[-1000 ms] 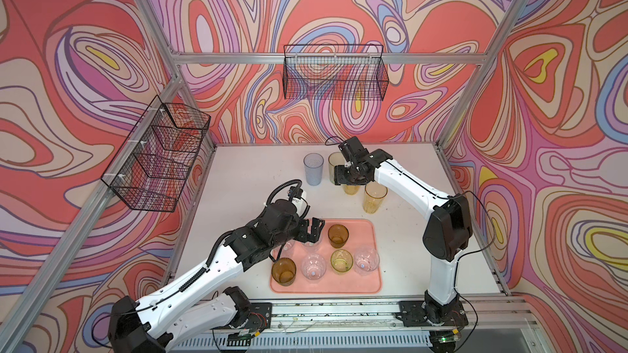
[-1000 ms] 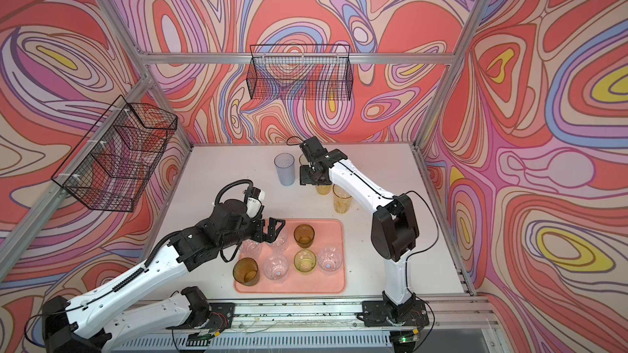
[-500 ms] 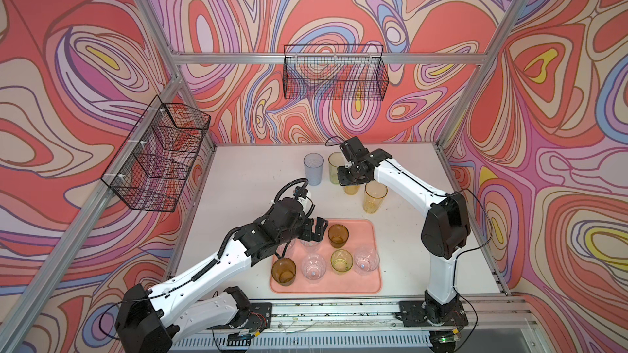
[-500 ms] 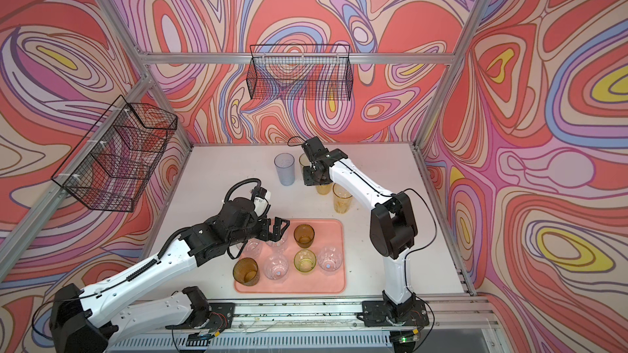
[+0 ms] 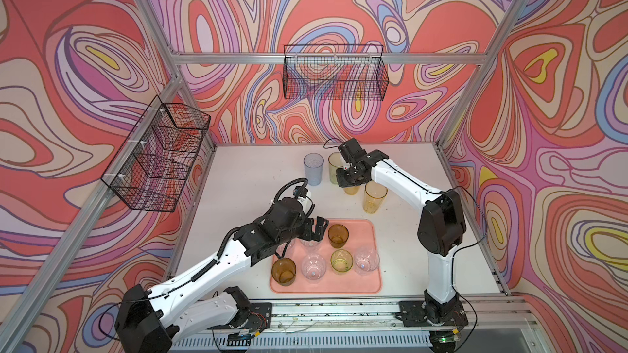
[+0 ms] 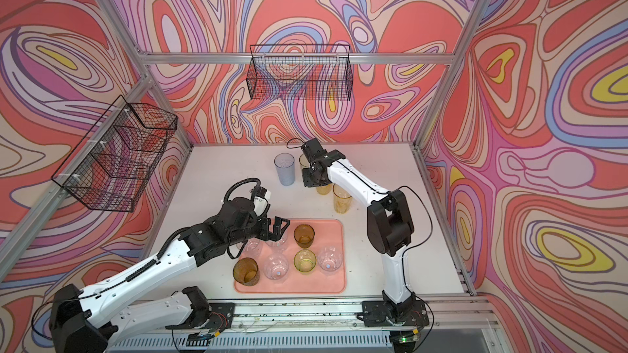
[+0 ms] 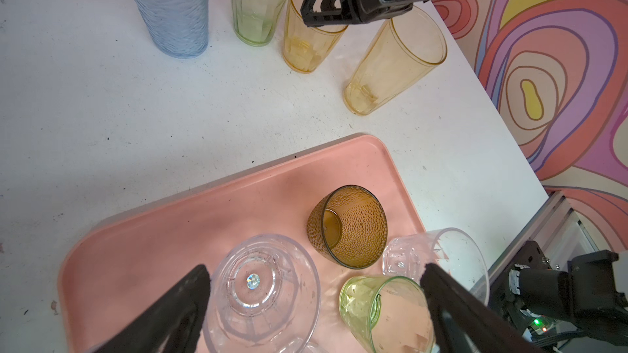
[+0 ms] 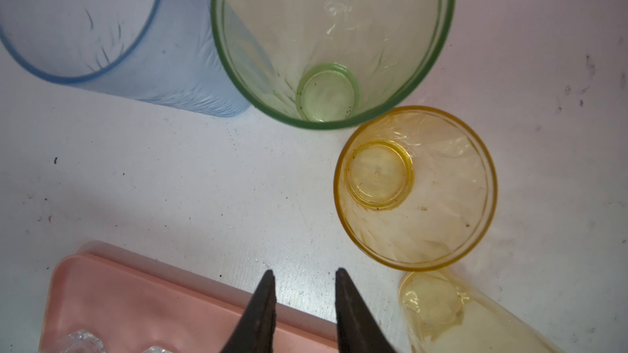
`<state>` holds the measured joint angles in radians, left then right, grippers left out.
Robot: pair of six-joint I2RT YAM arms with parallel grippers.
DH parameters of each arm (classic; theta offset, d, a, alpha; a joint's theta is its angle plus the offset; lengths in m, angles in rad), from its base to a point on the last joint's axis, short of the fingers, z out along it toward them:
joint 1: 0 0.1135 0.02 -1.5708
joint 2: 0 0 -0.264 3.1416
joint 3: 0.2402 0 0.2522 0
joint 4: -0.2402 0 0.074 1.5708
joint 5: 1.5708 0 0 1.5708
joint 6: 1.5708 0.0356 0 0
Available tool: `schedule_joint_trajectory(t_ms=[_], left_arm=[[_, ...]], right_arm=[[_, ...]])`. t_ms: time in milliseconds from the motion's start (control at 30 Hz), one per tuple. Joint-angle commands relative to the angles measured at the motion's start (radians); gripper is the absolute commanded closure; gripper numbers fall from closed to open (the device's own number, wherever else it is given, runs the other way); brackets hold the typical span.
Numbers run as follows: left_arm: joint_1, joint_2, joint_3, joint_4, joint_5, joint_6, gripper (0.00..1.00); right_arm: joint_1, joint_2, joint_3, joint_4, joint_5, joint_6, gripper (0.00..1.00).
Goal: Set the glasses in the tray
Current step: 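Move the right gripper over the yellow glass beside the green glass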
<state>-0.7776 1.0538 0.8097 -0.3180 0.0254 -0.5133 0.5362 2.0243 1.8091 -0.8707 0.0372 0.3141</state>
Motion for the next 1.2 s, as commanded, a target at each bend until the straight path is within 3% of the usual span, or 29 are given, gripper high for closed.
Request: schedule_joint_trajectory(t_ms=[0, 1167], left_arm=[[0.005, -0.021, 0.038, -0.012, -0.011, -0.002, 0.00], [0.005, -0.026, 0.047, -0.062, -0.033, -0.020, 0.00]], right_arm=[[-0.004, 0.023, 0.037, -0.014, 0.016, -0.021, 0.71], [-0.018, 0.109, 0.078, 0.006, 0.094, -0.088, 0.76]])
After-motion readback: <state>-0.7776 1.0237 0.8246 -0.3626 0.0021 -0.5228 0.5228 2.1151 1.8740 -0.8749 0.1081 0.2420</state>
